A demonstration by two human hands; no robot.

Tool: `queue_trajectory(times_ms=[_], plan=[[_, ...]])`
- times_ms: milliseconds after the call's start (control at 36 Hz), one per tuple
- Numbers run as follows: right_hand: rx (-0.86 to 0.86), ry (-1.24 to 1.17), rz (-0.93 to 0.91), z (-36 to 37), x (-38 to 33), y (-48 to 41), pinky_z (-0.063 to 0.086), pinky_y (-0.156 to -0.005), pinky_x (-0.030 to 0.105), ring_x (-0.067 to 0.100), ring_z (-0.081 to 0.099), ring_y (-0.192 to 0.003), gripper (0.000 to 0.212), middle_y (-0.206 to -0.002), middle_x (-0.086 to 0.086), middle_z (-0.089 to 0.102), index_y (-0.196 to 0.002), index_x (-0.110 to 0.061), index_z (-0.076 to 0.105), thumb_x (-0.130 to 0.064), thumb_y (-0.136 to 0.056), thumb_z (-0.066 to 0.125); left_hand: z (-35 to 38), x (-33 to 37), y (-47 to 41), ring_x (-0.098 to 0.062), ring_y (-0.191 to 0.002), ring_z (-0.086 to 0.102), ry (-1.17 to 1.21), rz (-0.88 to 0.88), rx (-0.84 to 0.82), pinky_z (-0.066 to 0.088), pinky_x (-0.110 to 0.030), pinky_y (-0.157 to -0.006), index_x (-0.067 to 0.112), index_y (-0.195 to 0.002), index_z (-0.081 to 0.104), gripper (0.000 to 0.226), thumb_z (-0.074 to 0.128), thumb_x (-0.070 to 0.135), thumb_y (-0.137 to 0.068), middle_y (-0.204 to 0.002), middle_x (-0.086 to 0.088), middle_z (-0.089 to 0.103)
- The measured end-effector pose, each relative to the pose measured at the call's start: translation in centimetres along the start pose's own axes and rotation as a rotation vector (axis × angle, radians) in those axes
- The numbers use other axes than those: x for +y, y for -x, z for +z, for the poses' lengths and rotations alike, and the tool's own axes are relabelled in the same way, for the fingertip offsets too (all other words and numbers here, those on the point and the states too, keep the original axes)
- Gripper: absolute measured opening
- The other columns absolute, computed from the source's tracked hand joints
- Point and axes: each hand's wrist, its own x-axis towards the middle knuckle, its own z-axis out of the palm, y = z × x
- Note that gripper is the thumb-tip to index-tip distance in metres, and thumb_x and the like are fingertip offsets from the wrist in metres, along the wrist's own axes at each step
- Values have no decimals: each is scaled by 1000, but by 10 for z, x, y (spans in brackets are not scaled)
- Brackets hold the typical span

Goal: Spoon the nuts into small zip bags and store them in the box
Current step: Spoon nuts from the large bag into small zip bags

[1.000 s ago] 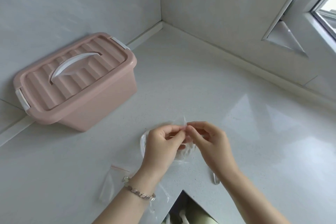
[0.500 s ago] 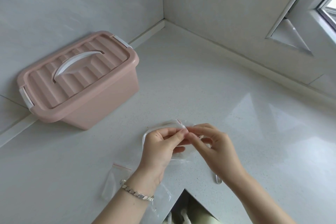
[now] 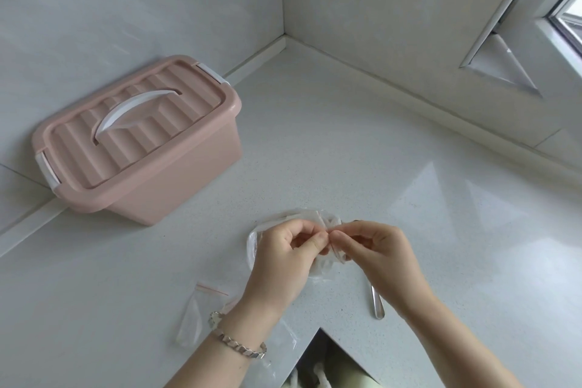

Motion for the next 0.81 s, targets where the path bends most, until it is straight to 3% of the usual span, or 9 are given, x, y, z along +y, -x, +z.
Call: queue_trajectory(times_ms=[111, 222, 306, 389, 556, 639, 694, 750, 806], plan=[[61, 100, 10, 3, 3, 1, 45, -58, 9, -3, 61, -60, 18, -65, -17, 69, -71, -28, 68, -13, -81, 67, 2, -1, 3, -8, -70, 66, -28, -24, -67, 51, -18, -61, 15, -82, 68, 12, 59, 20, -88, -72, 1, 69], [82, 229, -25, 9, 6, 2, 48, -63, 12, 1, 62, -69, 19, -70, -10, 68, -72, -28, 67, -15, -84, 63, 4, -4, 5, -5, -67, 65, -82, 12, -79, 50, -18, -56, 15, -78, 65, 32, 56, 46, -77, -66, 5, 67], [35, 165, -40, 7, 6, -1, 43, -55, 12, 1, 55, -56, 17, -61, -5, 65, -69, -18, 68, -16, -85, 62, 3, -6, 3, -2, -66, 63, -92, 43, -101, 47, -18, -53, 19, -76, 63, 22, 50, 29, -90, -65, 10, 66], [-76, -29, 9, 0, 6, -4, 42, -52, 17, 6, 49, -54, 22, -54, -1, 56, -70, -1, 68, -14, -86, 60, -2, -8, 0, -7, -66, 62, -75, 82, -156, 44, -20, -53, 14, -75, 62, 26, 48, 30, -90, -72, -1, 67], [-199, -351, 194, -2, 8, -7, 43, -56, 19, 10, 55, -58, 20, -61, 1, 60, -70, -10, 69, -22, -80, 57, -6, -5, -4, -5, -58, 60, 110, -104, -227, 38, -15, -47, 10, -74, 62, 25, 49, 22, -91, -63, 4, 64], [-29, -46, 147, 1, 11, -9, 47, -52, 18, 6, 56, -52, 15, -55, -4, 62, -69, -15, 69, -12, -83, 64, -11, -6, -6, -1, -43, 53, -37, -155, -98, 36, -11, -44, 4, -61, 61, 31, 53, 10, -90, -51, -1, 59], [102, 265, 56, 4, 14, -9, 51, -57, 21, 5, 58, -55, 13, -60, -7, 64, -73, -20, 70, -12, -82, 67, -15, -8, -6, -2, -37, 42, -328, -104, -7, 36, -14, -45, 10, -49, 55, 35, 57, 16, -84, -42, 4, 54], [146, 473, -47, 7, 16, -10, 51, -65, 27, 10, 59, -62, 10, -67, -6, 65, -74, -16, 73, -12, -81, 67, -17, -9, -6, -8, -41, 36, -672, -30, 80, 30, -18, -45, 16, -47, 46, 35, 59, 25, -78, -41, 5, 44], [154, 533, -93, 11, 19, -10, 50, -67, 28, 13, 60, -65, 10, -68, -2, 65, -74, -13, 72, -10, -81, 66, -18, -12, -7, -8, -50, 41, -807, 75, 152, 32, -19, -49, 17, -56, 47, 28, 60, 31, -76, -51, 6, 46]])
